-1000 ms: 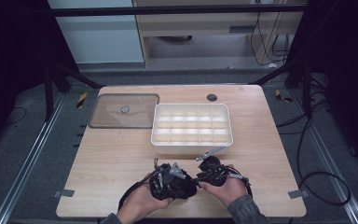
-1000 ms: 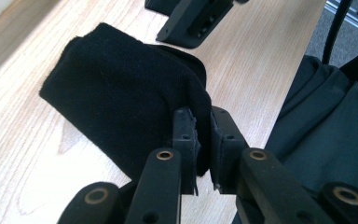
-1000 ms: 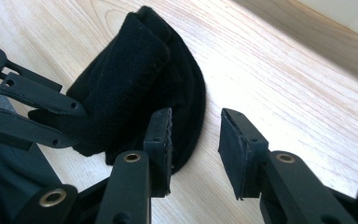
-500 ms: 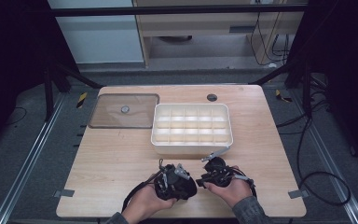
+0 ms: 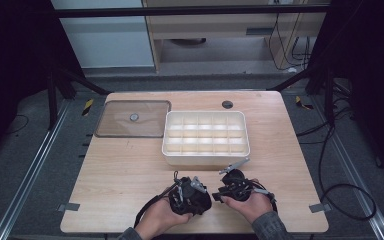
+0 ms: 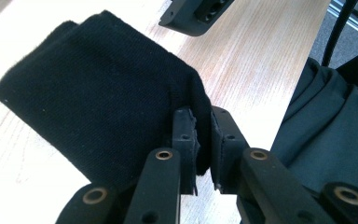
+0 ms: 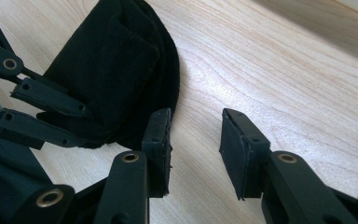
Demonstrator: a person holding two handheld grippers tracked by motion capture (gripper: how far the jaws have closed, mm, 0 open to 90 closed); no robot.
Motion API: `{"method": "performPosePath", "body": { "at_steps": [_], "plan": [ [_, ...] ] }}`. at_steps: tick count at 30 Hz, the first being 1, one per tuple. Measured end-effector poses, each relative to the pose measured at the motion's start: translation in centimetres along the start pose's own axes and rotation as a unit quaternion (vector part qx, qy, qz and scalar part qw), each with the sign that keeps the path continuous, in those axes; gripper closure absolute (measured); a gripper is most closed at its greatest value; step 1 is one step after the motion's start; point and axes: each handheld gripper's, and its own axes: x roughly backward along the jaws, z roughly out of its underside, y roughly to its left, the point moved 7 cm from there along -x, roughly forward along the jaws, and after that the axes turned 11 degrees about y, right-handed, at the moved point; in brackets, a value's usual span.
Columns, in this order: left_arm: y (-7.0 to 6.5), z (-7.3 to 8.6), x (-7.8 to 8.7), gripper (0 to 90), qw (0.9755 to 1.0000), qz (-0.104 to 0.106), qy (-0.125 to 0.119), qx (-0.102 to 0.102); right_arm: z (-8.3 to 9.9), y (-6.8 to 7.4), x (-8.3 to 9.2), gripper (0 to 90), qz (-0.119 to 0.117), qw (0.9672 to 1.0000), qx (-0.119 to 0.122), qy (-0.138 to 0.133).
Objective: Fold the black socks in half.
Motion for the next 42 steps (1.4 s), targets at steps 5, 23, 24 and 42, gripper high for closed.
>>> {"method": "performPosePath", "body": {
  "at_steps": [5, 23, 24, 42],
  "plan": [
    [0.1, -0.1, -0.2, 81.3, 1.0000, 0.008, -0.003, 0.003, 0.1, -0.2, 0.1, 63.4, 0.001, 1.0000, -0.004, -0.001],
    [-0.2, -0.3, -0.7, 81.5, 1.0000, 0.009, -0.004, 0.003, 0.2, -0.5, 0.3, 63.7, 0.003, 1.0000, -0.002, -0.006],
    [-0.2, -0.3, -0.7, 81.5, 1.0000, 0.008, -0.003, 0.003, 0.2, -0.5, 0.3, 63.7, 0.003, 1.0000, -0.002, -0.006],
    [-0.6, -0.6, -1.2, 81.8, 0.9999, 0.012, -0.008, 0.004, 0.5, -1.0, 0.9, 63.7, 0.005, 0.9999, -0.008, -0.012]
  ]
}}
